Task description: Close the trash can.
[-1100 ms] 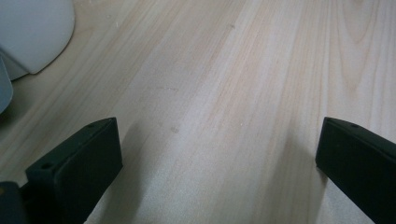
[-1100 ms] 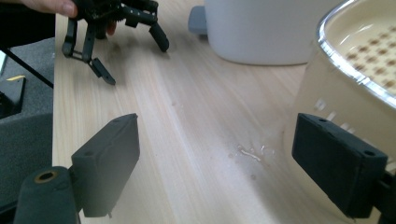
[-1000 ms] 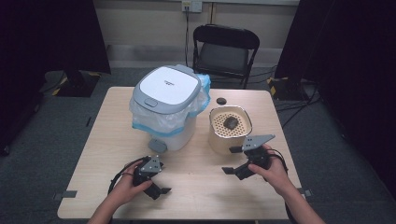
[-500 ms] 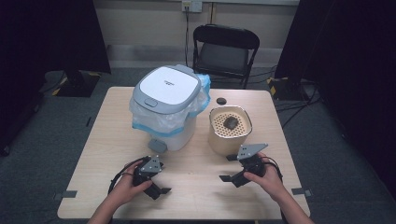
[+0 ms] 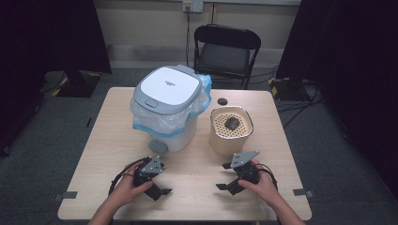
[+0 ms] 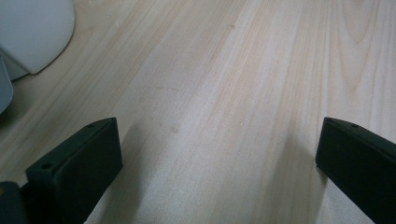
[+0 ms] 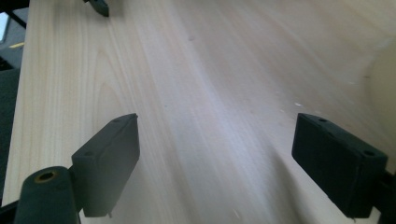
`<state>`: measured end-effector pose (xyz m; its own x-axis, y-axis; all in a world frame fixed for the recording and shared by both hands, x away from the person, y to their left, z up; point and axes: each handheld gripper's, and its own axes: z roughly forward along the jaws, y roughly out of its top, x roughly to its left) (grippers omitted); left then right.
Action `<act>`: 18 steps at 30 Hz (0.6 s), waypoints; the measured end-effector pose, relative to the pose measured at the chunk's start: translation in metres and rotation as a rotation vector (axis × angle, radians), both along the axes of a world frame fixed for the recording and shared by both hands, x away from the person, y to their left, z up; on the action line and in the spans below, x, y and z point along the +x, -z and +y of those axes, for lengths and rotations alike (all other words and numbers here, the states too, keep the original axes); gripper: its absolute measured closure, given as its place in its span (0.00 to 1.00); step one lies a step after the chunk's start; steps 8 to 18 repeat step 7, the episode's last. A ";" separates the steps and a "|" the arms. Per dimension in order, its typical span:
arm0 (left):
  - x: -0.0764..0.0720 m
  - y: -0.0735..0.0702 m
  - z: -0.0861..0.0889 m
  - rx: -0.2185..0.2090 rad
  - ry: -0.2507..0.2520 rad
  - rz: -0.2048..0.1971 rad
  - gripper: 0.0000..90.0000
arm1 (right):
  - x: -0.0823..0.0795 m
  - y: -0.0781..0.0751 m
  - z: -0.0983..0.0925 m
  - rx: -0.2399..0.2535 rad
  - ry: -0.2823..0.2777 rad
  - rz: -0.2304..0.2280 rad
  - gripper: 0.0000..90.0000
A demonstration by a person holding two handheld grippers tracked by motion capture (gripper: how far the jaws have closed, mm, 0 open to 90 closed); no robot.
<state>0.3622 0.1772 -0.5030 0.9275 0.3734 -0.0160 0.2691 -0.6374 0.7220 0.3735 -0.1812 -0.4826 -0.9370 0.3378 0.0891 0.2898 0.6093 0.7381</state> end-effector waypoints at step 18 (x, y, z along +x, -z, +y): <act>0.000 0.000 0.000 -0.003 -0.003 0.001 0.00 | 0.006 0.008 0.024 -0.040 -0.057 -0.008 0.16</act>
